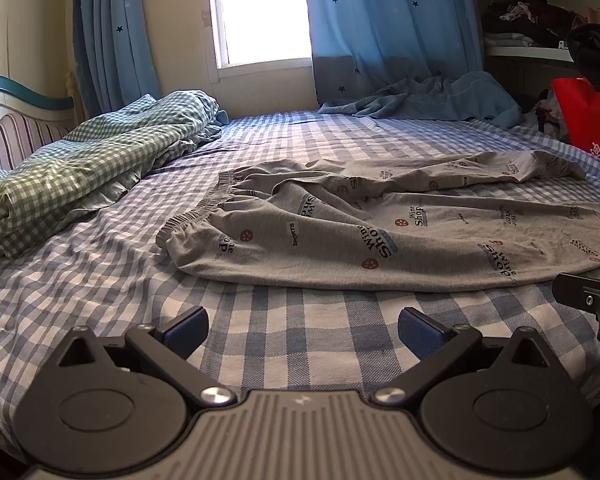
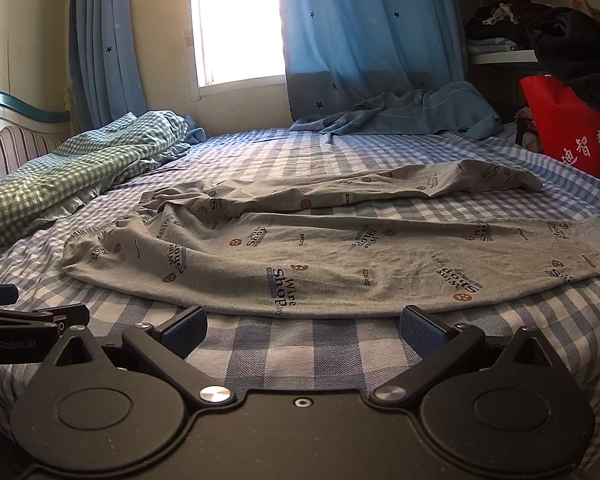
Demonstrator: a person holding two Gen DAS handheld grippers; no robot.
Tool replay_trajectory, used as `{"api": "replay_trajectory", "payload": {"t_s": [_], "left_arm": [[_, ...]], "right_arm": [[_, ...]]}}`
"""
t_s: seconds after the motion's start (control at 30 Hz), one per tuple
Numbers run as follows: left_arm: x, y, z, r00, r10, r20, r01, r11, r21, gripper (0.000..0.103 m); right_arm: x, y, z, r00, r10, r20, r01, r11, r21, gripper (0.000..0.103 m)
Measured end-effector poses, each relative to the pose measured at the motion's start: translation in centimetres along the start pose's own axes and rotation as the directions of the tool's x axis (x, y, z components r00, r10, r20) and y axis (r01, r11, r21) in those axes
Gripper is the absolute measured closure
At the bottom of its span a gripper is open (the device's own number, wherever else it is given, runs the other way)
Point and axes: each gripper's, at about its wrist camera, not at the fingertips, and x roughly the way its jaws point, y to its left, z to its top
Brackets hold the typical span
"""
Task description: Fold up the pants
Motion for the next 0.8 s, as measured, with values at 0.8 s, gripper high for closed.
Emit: {"api": "replay_trajectory", "payload": {"t_s": [0.8], "left_arm": [[2.0,0.5,0.6,0.994,0.01,-0.109,-0.014,0.999,-0.036,0.0]], "right_arm": [[1.2,0.5,0.3,1.0,0.004,-0.023,-0.005,1.0,-0.012,0.001]]}}
